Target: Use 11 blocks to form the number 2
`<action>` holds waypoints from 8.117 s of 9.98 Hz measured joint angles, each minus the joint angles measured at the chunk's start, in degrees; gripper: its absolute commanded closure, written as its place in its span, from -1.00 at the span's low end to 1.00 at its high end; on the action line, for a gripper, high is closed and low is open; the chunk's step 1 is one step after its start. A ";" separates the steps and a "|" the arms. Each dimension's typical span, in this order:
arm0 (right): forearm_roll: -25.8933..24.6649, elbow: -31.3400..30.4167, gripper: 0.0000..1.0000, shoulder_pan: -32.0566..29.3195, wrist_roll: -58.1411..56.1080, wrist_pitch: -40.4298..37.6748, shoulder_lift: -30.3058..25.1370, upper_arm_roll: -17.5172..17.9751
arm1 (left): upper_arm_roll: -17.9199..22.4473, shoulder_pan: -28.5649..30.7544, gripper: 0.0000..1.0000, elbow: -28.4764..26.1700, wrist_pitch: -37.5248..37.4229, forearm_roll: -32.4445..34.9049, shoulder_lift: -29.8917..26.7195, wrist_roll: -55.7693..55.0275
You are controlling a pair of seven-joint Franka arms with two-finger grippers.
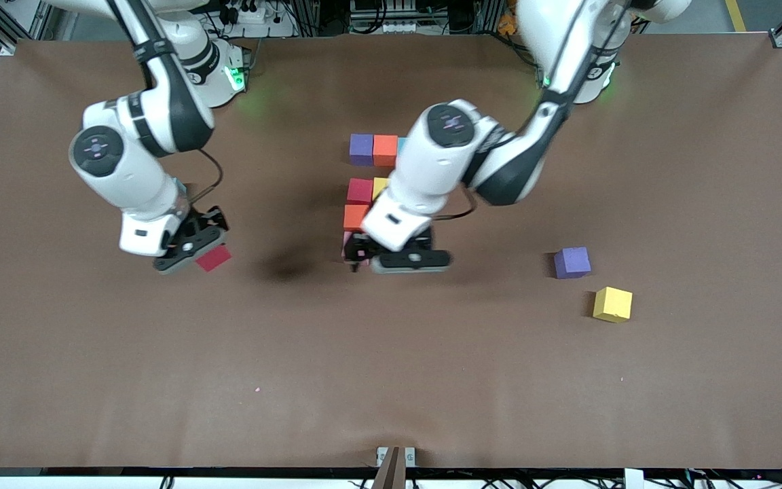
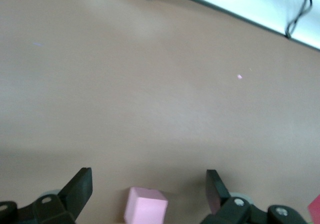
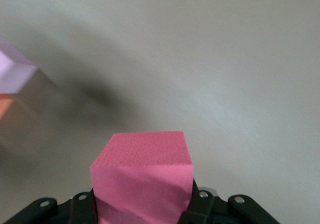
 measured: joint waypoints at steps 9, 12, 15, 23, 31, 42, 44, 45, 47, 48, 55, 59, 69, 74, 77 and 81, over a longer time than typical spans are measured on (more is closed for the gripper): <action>0.13 29.42 0.49 23.99 -18.42 0.04 24.90 0.00 | -8.30 28.82 -1.00 -19.98 -14.43 5.37 -17.02 23.75; 0.13 31.64 0.48 25.41 -24.18 -0.04 28.94 0.76 | -8.29 31.17 -1.00 -24.32 -15.12 10.43 -14.15 23.54; 0.14 31.64 0.48 27.37 -24.85 -1.49 30.57 1.02 | -8.30 35.20 -1.00 -27.66 -15.08 10.50 -11.63 23.57; 0.14 31.60 0.44 26.98 -25.28 -1.54 35.38 0.82 | -8.82 36.42 -1.00 -28.53 -11.41 9.58 -2.09 23.39; 0.10 31.56 0.43 25.45 -25.36 1.51 36.93 0.69 | -9.06 36.42 0.16 -28.26 -11.16 9.58 -0.13 23.89; 0.10 31.56 0.41 26.48 -25.38 1.52 37.23 -0.81 | -14.88 35.25 0.19 -23.60 -11.23 7.42 -0.04 -1.83; 0.10 31.56 0.38 26.73 -25.01 1.62 37.23 -0.97 | -15.47 34.42 0.19 -22.45 -11.23 4.80 0.37 -7.19; 0.10 31.56 0.09 26.85 -24.85 1.70 37.23 -0.98 | -15.57 34.21 0.19 -22.03 -11.23 4.17 0.62 -8.68; 0.10 31.56 -1.00 26.93 -24.66 1.80 37.23 -1.03 | -15.57 34.08 0.19 -21.70 -11.24 2.91 0.88 -9.47; 0.10 31.56 -1.00 26.97 -24.61 1.80 37.23 -1.27 | -15.52 34.14 0.18 -21.64 -11.24 1.51 1.08 -9.78; 0.10 32.73 -1.00 27.31 -24.59 -0.12 35.29 -1.90 | -15.79 31.74 0.18 -20.71 -10.99 -2.47 1.42 -18.10; 0.13 33.37 -1.00 24.53 -24.57 -10.97 25.89 -4.01 | -15.75 27.02 0.18 -19.93 -7.35 -3.60 1.36 -30.70; 3.66 23.41 -1.00 -4.29 -22.37 -17.53 -0.63 -8.33 | -15.63 14.93 0.21 -19.78 3.94 -3.70 4.98 -65.09; 4.39 15.43 -1.00 -17.64 4.48 -18.90 -10.91 3.16 | -14.34 12.95 0.18 -19.40 5.04 -3.70 5.91 -66.21; 4.43 15.38 -1.00 -19.07 11.80 -25.12 -12.95 3.07 | -14.34 12.52 0.17 -17.93 5.07 -3.71 7.62 -66.41; 4.33 15.99 -1.00 -21.57 16.30 -28.79 -12.96 3.05 | -14.35 11.48 0.12 -13.92 5.10 -3.71 11.14 -68.58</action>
